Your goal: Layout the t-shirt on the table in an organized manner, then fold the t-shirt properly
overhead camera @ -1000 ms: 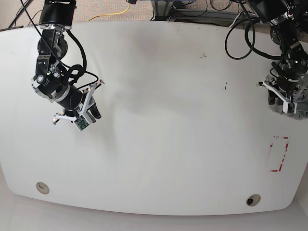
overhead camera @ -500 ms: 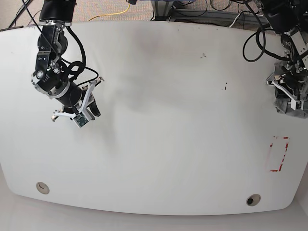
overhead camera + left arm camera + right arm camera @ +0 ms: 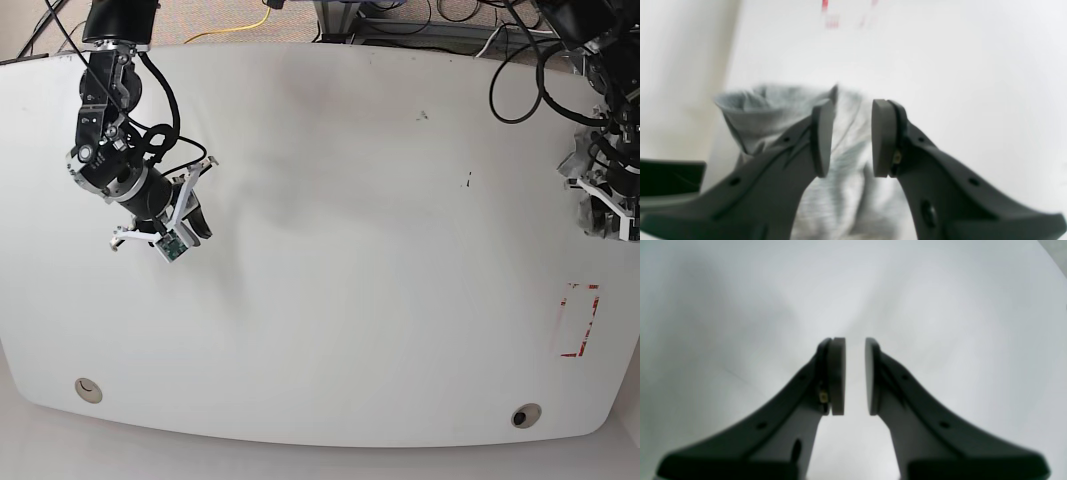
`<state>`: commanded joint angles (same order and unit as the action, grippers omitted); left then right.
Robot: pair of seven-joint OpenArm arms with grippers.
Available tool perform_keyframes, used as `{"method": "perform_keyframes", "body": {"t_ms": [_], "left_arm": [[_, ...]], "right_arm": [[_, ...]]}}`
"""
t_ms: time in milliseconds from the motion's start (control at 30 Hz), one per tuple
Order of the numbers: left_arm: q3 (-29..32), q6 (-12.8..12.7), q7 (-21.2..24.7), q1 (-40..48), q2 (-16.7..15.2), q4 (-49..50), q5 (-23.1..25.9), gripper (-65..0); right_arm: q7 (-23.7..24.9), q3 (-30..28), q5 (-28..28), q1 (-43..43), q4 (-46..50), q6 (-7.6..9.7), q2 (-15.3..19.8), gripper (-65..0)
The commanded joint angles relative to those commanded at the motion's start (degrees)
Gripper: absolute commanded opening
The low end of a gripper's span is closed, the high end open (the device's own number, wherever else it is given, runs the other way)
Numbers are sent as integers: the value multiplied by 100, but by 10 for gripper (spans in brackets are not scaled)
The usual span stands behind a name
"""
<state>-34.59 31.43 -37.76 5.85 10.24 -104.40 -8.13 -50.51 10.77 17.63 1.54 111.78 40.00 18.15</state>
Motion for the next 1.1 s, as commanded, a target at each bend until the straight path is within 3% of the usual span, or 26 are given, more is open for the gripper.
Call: {"method": "perform_keyframes", "body": {"t_ms": [100, 200, 367, 733, 967, 1100], "left_arm": [[492, -9, 18, 360, -255, -484, 185, -468], [993, -9, 44, 580, -492, -774, 422, -468], [1319, -9, 44, 1029, -870, -967, 615, -467], [1785, -9, 26, 2189, -985, -1081, 598, -467], [1908, -9, 44, 3086, -1046, -1116, 589, -471], [1908, -9, 53, 3534, -1046, -1125, 589, -472]], "right_arm": [[343, -9, -18, 35, -44, 0, 9, -555], [633, -9, -387, 220, -158, 0, 9, -550], [853, 18, -818, 659, -35, 0, 0, -549], [862, 545, -782, 2207, 492, 0, 0, -552], [862, 589, -79, 3182, 501, 0, 18, -555], [862, 914, 413, 3745, 501, 0, 9, -555]]}}
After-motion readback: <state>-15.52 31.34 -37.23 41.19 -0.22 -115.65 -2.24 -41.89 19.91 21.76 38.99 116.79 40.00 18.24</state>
